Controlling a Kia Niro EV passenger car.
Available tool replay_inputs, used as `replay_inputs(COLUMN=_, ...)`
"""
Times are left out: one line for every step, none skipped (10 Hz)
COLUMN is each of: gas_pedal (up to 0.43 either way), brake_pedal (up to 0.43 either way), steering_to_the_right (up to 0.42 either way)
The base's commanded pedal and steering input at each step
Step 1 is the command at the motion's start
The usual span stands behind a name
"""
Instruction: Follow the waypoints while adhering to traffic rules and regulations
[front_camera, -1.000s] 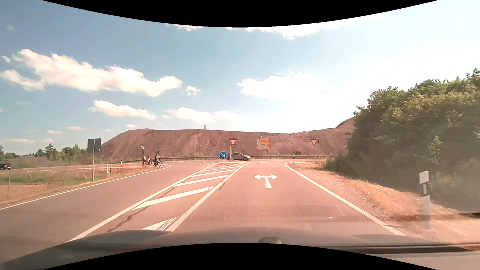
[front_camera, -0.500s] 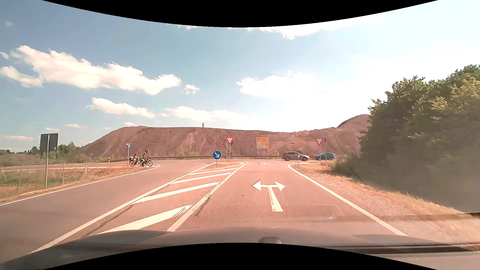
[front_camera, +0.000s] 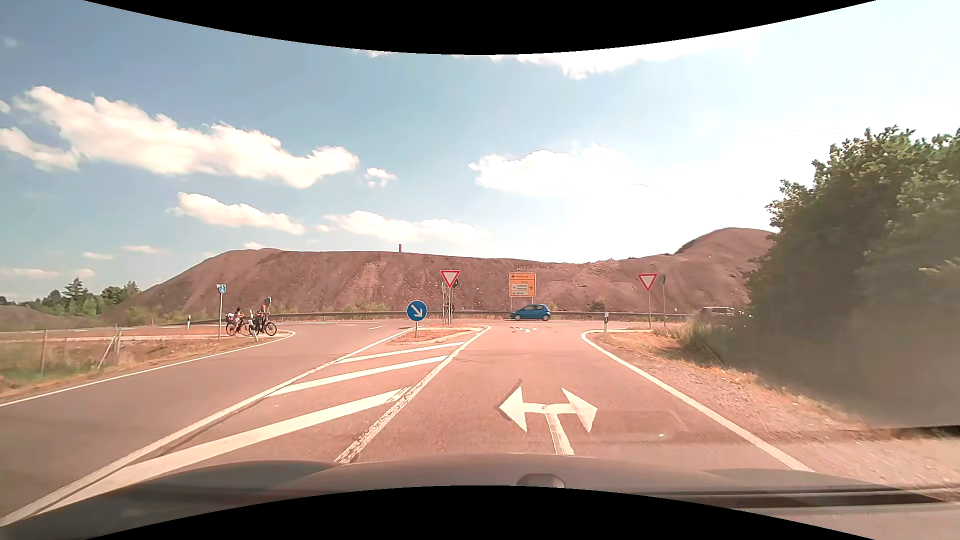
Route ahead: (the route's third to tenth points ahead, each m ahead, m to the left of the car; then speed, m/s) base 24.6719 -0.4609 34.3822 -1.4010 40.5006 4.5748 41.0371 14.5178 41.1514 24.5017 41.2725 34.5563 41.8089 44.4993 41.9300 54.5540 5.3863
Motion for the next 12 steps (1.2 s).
replay_inputs(gas_pedal=0.028, brake_pedal=0.0, steering_to_the_right=0.015)
replay_inputs(gas_pedal=0.028, brake_pedal=0.0, steering_to_the_right=0.012)
replay_inputs(gas_pedal=0.028, brake_pedal=0.0, steering_to_the_right=0.011)
replay_inputs(gas_pedal=0.028, brake_pedal=0.0, steering_to_the_right=0.011)
replay_inputs(gas_pedal=0.028, brake_pedal=0.0, steering_to_the_right=0.011)
replay_inputs(gas_pedal=0.0, brake_pedal=0.0, steering_to_the_right=0.011)
replay_inputs(gas_pedal=0.0, brake_pedal=0.0, steering_to_the_right=0.011)
replay_inputs(gas_pedal=0.0, brake_pedal=0.0, steering_to_the_right=0.011)
replay_inputs(gas_pedal=0.0, brake_pedal=0.0, steering_to_the_right=0.011)
replay_inputs(gas_pedal=0.0, brake_pedal=0.0, steering_to_the_right=0.011)
replay_inputs(gas_pedal=0.0, brake_pedal=0.0, steering_to_the_right=0.011)
replay_inputs(gas_pedal=0.0, brake_pedal=0.0, steering_to_the_right=0.011)
